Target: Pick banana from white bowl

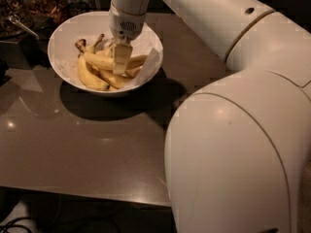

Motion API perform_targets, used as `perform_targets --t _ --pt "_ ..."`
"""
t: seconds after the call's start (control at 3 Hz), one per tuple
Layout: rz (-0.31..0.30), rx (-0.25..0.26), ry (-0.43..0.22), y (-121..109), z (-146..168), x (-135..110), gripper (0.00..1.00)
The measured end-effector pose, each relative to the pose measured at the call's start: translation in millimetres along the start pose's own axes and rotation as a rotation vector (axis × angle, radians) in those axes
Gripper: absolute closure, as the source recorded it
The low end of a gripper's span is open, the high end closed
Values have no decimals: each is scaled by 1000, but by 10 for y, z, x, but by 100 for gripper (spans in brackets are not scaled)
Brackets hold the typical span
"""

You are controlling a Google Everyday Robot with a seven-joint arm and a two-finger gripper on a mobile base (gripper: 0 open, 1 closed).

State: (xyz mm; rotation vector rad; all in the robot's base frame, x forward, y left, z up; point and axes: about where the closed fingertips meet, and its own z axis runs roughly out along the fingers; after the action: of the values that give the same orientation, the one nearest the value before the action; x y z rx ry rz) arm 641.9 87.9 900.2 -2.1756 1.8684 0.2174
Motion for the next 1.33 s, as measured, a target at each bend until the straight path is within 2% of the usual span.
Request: perform_targets --t 0.67,1.33 --pt "9 73 2 104 -299 -116 100" --pt "55 111 -7 346 -622 -145 100"
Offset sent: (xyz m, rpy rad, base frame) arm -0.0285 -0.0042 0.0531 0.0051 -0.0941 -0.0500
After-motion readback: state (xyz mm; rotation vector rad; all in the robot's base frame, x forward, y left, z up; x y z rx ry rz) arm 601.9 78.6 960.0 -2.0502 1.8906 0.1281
